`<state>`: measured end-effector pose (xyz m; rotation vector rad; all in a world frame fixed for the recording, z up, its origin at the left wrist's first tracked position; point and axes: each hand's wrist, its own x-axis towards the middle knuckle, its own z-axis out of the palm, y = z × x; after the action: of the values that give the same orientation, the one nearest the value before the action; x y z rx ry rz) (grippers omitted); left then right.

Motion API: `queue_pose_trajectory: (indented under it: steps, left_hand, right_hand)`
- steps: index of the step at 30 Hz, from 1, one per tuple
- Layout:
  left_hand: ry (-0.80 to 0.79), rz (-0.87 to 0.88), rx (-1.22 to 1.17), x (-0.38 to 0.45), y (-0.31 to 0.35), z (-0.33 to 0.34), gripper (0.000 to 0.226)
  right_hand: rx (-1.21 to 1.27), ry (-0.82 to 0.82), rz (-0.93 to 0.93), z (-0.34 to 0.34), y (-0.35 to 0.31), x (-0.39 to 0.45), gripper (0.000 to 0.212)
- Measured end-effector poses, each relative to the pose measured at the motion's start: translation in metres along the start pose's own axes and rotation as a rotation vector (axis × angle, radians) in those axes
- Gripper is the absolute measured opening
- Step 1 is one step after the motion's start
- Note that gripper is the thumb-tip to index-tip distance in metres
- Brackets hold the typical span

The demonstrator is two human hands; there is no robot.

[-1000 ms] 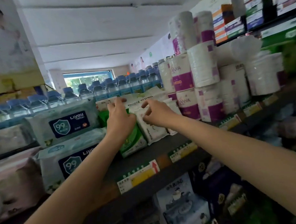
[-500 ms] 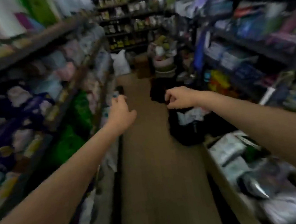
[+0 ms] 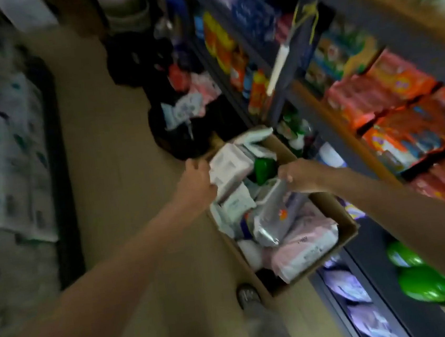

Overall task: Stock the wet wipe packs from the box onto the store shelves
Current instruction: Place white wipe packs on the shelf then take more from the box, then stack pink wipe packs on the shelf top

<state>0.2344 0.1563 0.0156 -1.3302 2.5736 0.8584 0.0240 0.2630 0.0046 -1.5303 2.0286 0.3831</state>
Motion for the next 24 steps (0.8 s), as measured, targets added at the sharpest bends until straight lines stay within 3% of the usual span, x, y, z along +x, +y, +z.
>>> queue_pose_trajectory:
  steps: [3,7,11,16,19,24]
  left_hand:
    - [-0.096,-0.024,0.019,0.03,0.018,0.054,0.039]
    - [-0.181,-0.024,0.255,0.05,0.016,0.103,0.046]
    - [-0.072,-0.113,0.191,0.082,-0.009,0.118,0.049]
    - [-0.001,-0.242,0.107,0.119,-0.035,0.125,0.06]
    - [0.017,-0.254,0.159,0.126,-0.046,0.132,0.061]
    - [0.075,-0.317,0.197,0.122,-0.068,0.135,0.052]
  right_hand:
    - [-0.008,-0.016,-0.01,0.037,0.034,0.034,0.026]
    - [0.028,-0.039,-0.055,0.066,0.051,0.071,0.025]
    - [-0.004,0.016,-0.166,0.067,0.046,0.114,0.044]
    - [-0.382,0.247,-0.323,0.041,0.009,0.176,0.085]
    - [-0.616,0.261,-0.393,0.039,-0.018,0.215,0.09]
    - [-0.804,0.173,-0.503,0.061,-0.047,0.254,0.098]
